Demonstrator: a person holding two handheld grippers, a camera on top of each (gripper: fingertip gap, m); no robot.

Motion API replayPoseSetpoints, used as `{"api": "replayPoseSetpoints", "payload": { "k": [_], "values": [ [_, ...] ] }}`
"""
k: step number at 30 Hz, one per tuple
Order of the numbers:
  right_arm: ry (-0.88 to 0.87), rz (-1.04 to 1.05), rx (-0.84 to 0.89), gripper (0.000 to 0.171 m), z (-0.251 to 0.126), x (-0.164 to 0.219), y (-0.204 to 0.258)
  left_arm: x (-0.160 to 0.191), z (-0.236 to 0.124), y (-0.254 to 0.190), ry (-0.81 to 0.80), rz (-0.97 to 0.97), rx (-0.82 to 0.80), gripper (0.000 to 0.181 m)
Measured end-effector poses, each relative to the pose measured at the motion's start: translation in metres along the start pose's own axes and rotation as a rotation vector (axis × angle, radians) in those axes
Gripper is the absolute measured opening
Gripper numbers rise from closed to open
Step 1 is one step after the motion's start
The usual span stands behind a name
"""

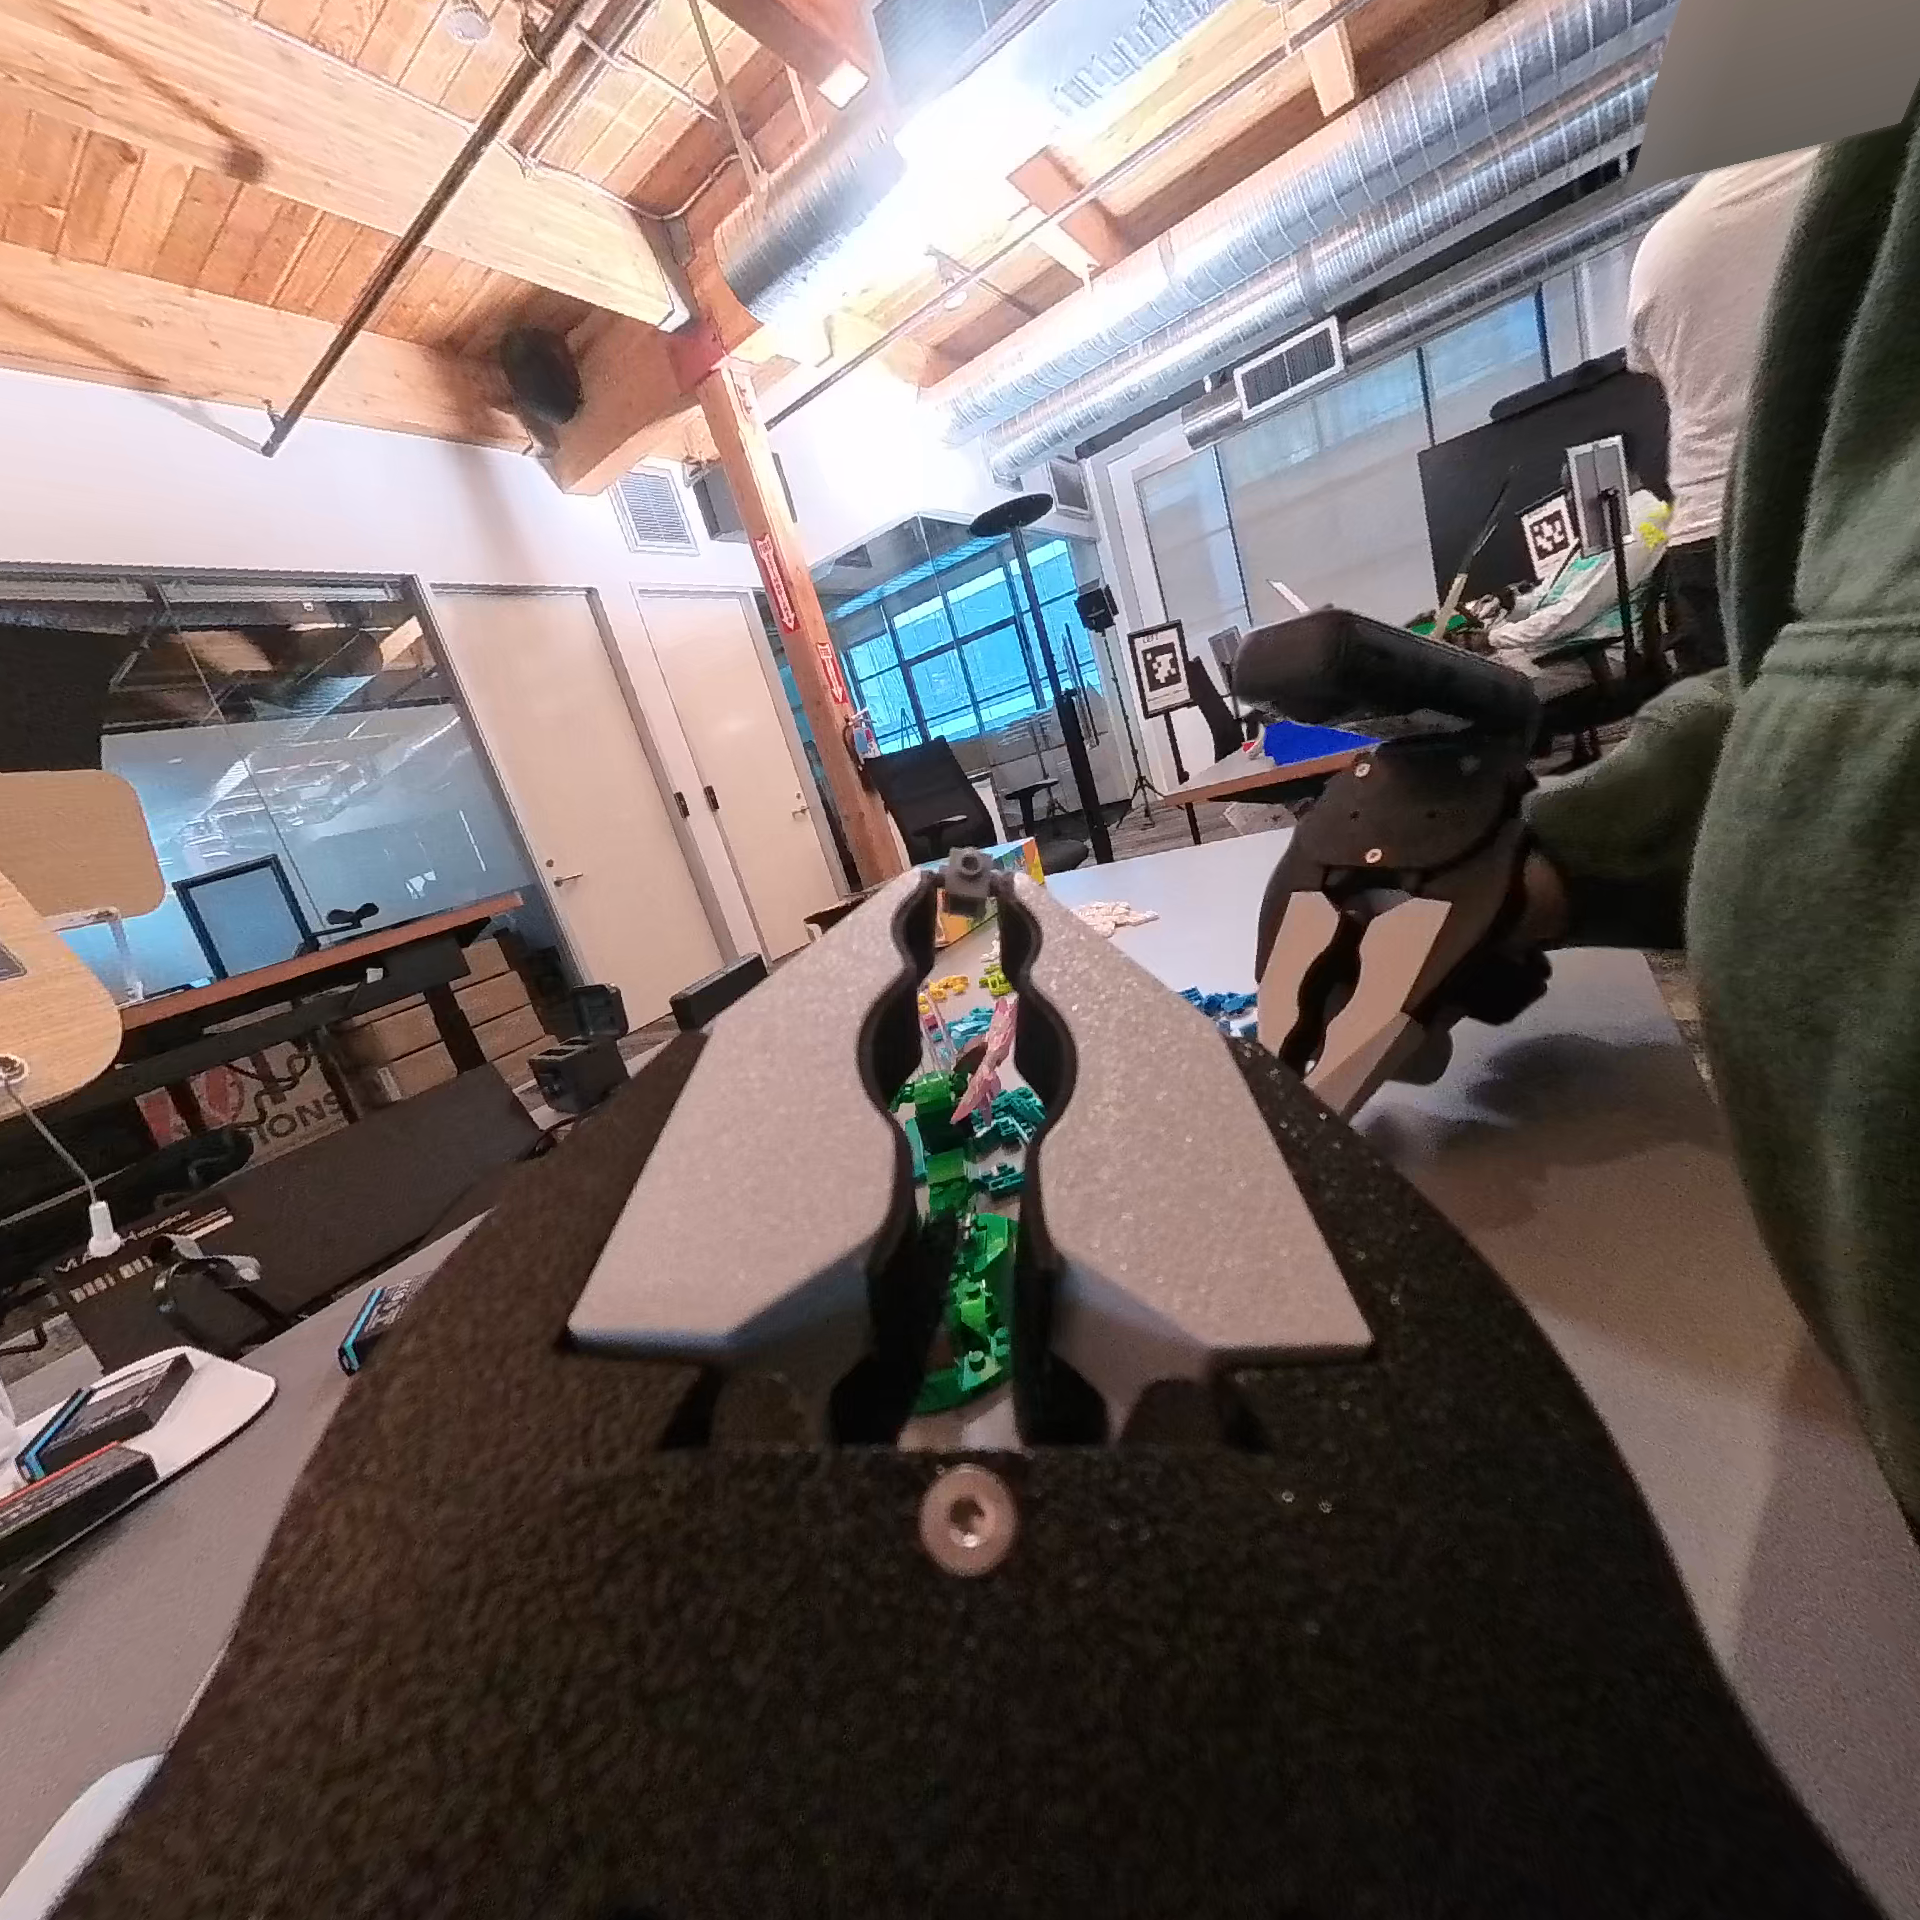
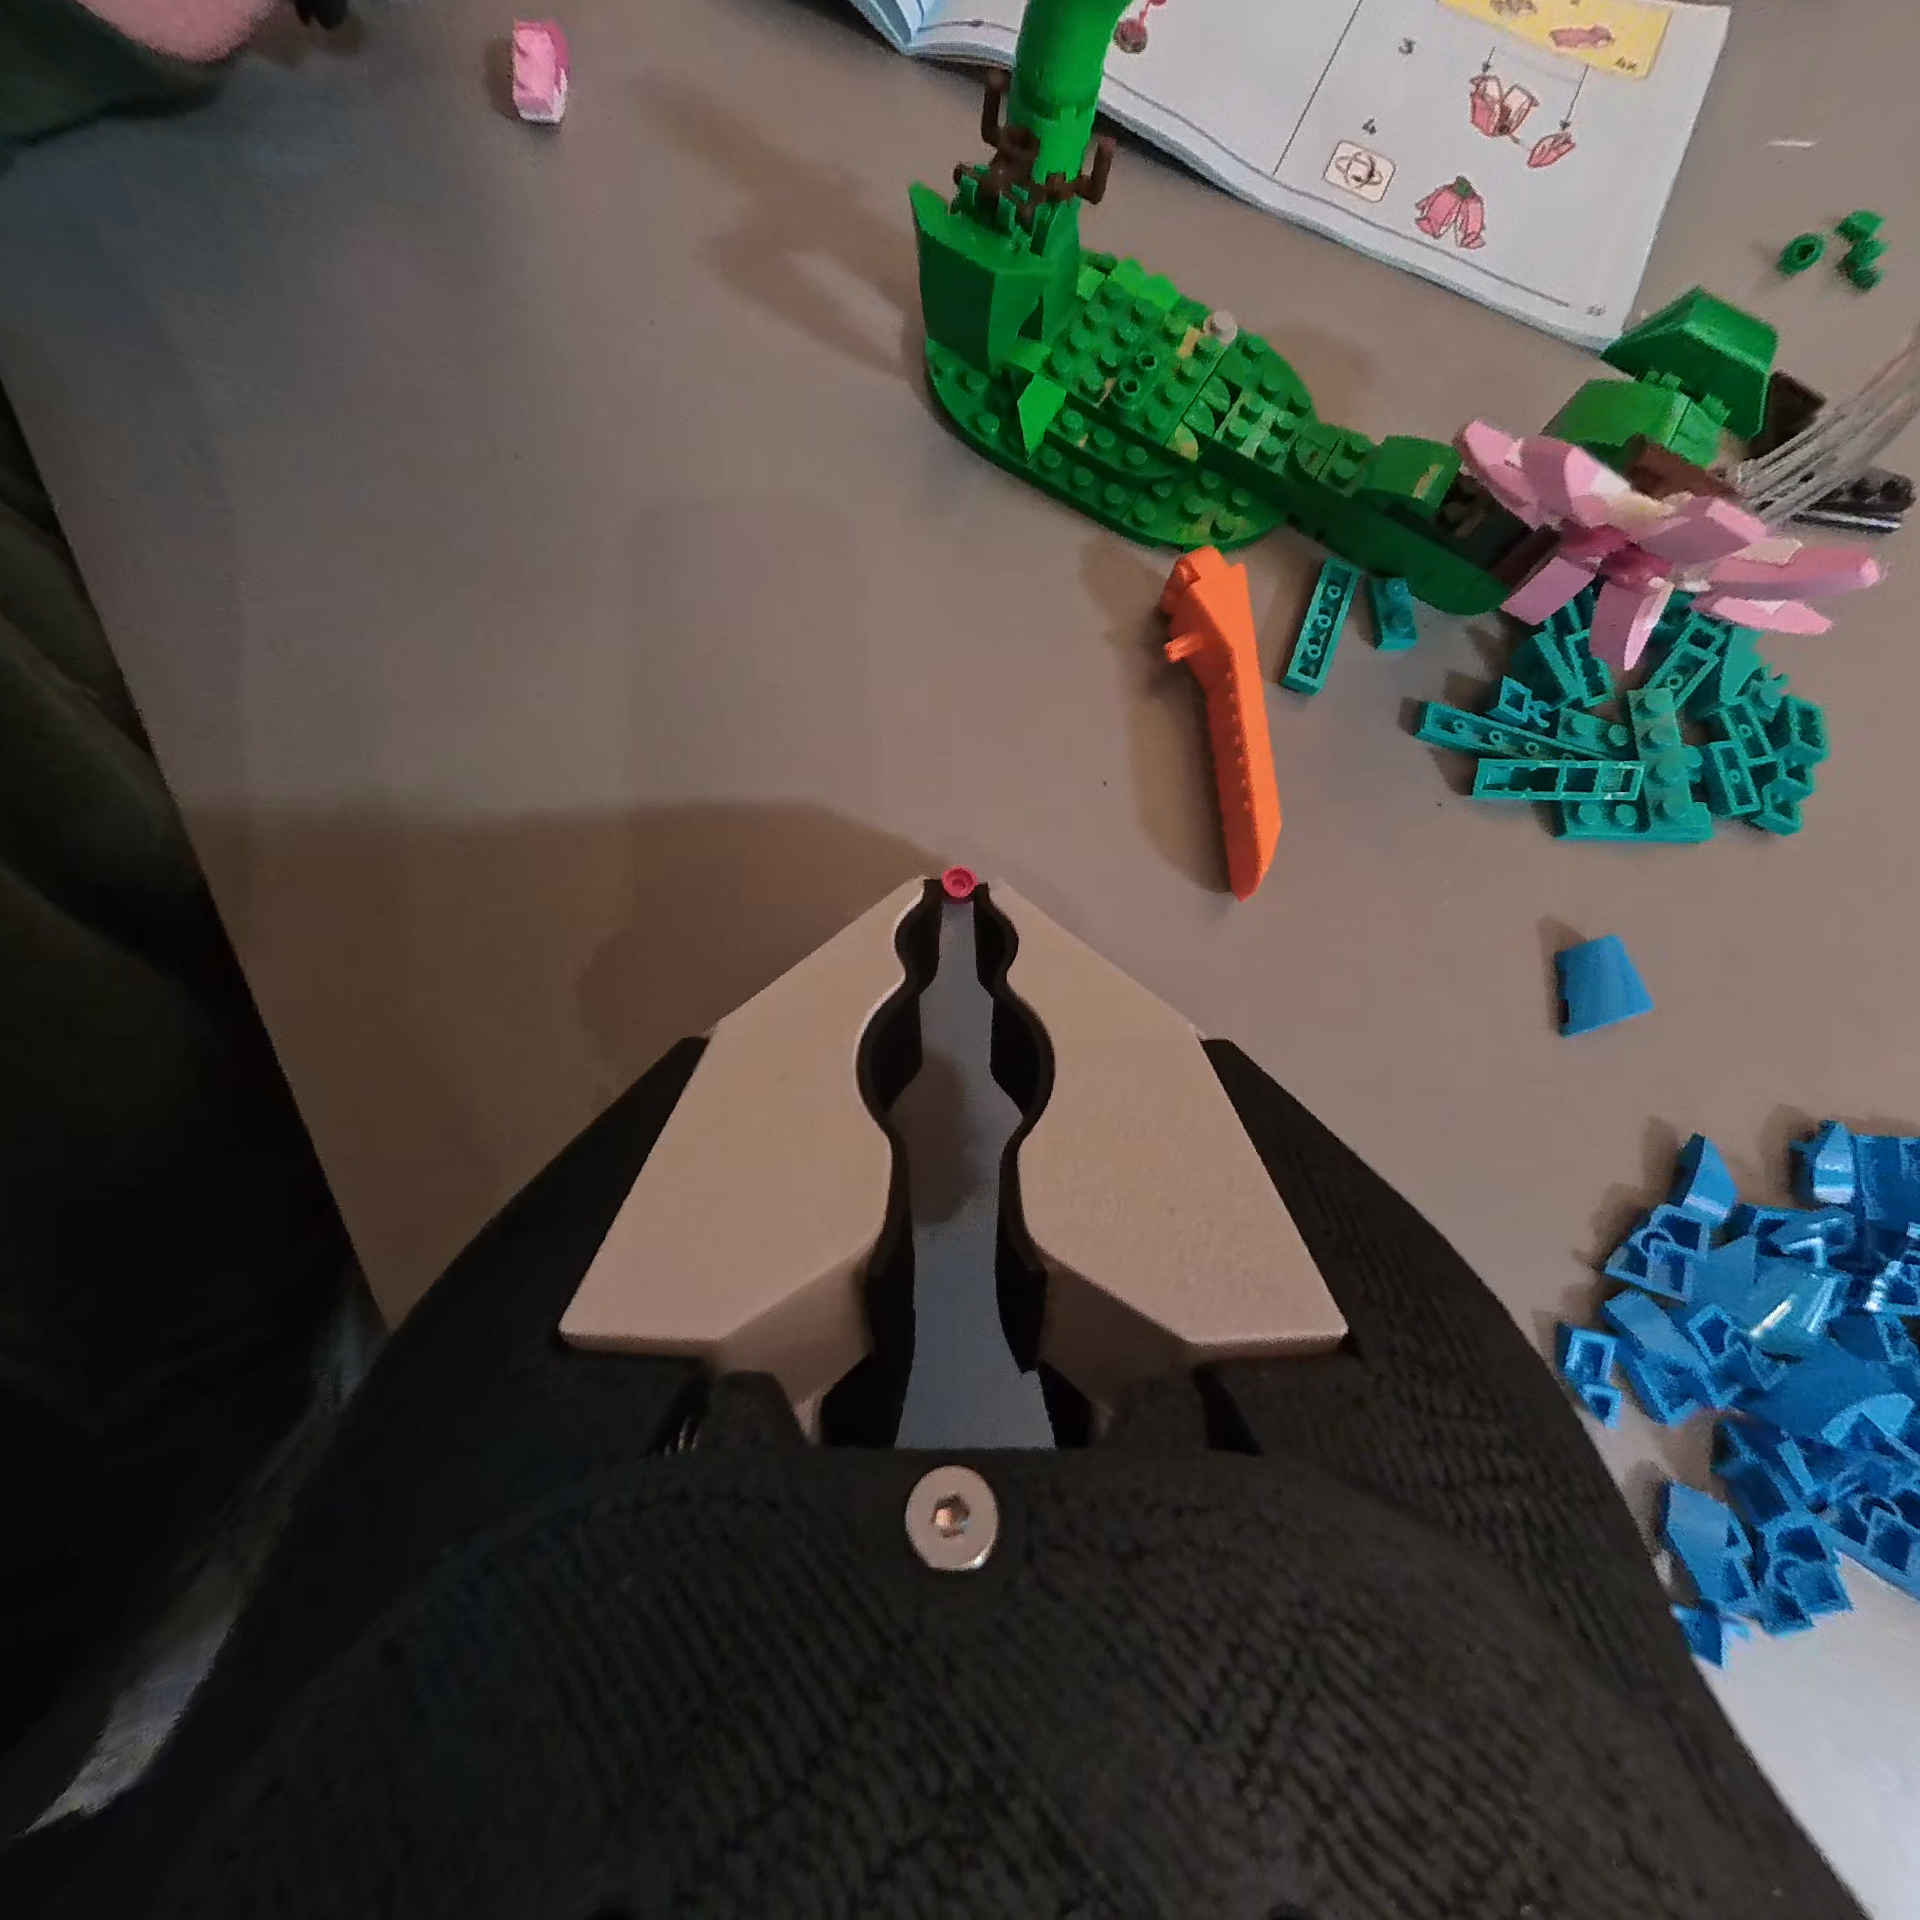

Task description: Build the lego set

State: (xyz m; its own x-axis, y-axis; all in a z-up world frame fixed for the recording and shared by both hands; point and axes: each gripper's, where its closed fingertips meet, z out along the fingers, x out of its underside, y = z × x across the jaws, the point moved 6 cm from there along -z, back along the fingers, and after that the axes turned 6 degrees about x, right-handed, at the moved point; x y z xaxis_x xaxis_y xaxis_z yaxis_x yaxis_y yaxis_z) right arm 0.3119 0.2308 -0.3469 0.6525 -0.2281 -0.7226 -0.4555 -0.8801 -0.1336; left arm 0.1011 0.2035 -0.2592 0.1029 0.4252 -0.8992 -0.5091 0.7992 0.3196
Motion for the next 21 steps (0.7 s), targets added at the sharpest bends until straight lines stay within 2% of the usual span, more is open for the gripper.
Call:
{"api": "replayPoseSetpoints", "payload": {
  "k": [2,5,11,16,18,21],
  "values": [
    [0.042,0.018,-0.041,0.004,-0.004,-0.001,-0.001,0.001,0.001,0.000,0.002,0.002,0.001,0.009],
    [0.237,-0.003,-0.148,0.004,-0.015,0.003,-0.002,0.001,0.001,0.000,0.000,0.004,0.000,0.008],
    [0.839,-0.191,-0.244,0.002,-0.040,0.015,-0.024,-0.001,0.002,0.000,-0.010,0.015,0.003,0.008],
    [1.297,-0.355,-0.277,0.000,-0.040,0.019,-0.037,-0.001,0.003,0.000,-0.013,0.023,0.004,0.008],
    [1.368,-0.429,-0.292,0.000,-0.034,0.017,-0.037,-0.002,0.003,0.000,-0.014,0.026,0.003,0.008],
    [1.354,-0.476,-0.308,0.000,-0.024,0.012,-0.033,-0.002,0.003,0.000,-0.014,0.027,0.003,0.008]
  ]
}}
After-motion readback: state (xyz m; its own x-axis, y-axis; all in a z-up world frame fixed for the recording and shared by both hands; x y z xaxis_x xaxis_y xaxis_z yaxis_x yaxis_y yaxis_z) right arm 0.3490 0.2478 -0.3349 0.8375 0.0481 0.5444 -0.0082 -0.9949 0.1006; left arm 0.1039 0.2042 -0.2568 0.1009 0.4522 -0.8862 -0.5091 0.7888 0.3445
